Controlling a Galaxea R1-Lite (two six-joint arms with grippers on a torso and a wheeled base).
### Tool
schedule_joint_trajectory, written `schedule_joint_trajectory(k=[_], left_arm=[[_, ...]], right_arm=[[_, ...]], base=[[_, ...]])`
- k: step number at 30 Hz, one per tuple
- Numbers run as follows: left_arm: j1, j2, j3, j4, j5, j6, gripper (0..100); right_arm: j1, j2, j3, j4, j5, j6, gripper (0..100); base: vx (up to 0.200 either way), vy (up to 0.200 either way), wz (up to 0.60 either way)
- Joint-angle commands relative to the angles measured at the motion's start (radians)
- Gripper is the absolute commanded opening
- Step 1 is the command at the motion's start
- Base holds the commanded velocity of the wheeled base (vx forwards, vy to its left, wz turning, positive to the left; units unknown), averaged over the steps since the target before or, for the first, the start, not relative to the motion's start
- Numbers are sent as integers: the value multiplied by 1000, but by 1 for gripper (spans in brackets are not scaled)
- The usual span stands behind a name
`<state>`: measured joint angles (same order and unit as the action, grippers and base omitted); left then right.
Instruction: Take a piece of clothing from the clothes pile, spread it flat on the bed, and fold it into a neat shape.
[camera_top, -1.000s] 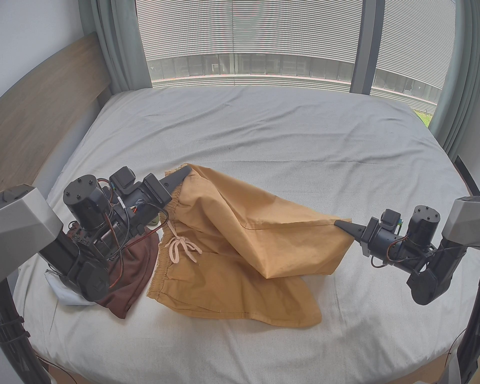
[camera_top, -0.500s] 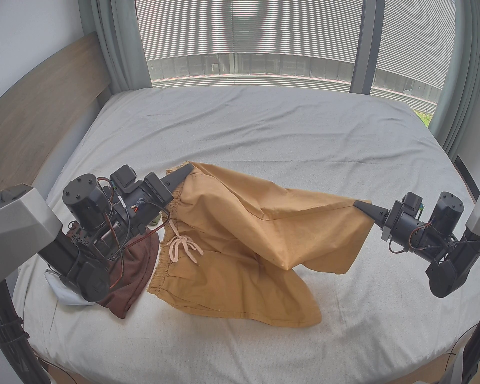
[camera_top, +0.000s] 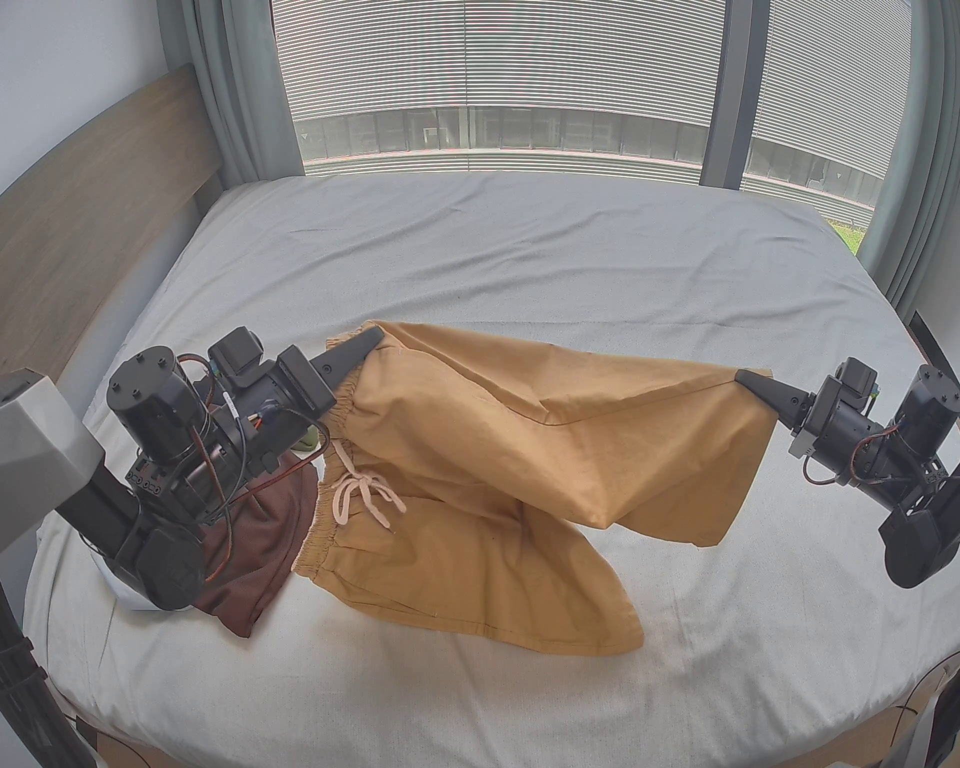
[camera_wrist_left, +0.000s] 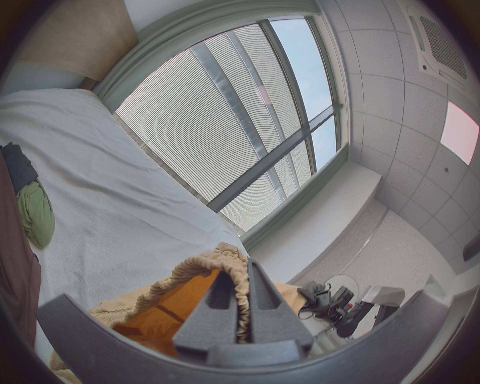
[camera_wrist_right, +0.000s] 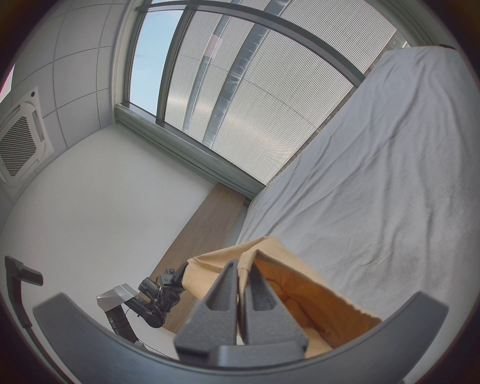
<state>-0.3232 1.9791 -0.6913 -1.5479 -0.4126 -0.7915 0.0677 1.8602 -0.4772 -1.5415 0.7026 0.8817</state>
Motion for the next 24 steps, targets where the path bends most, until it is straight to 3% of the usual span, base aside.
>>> schedule_joint_trajectory(k=[1,6,10,24], left_arm=[[7,-10,39,-1,-31,32,0],[41,-5,62,-1,-91,123,0],[52,-2,62,-1,-100,132,0],[78,3,36,0,-98,130,0]], right_arm=[[-20,-35,-3,0,5,0,0],[-43,-70,-9,0,26,20,0],[-69,-88,-12,0,54,65,0],[-127,-88,-35,0,57,68,0]], base=[[0,0,0],[0,0,0],[0,0,0],[0,0,0]])
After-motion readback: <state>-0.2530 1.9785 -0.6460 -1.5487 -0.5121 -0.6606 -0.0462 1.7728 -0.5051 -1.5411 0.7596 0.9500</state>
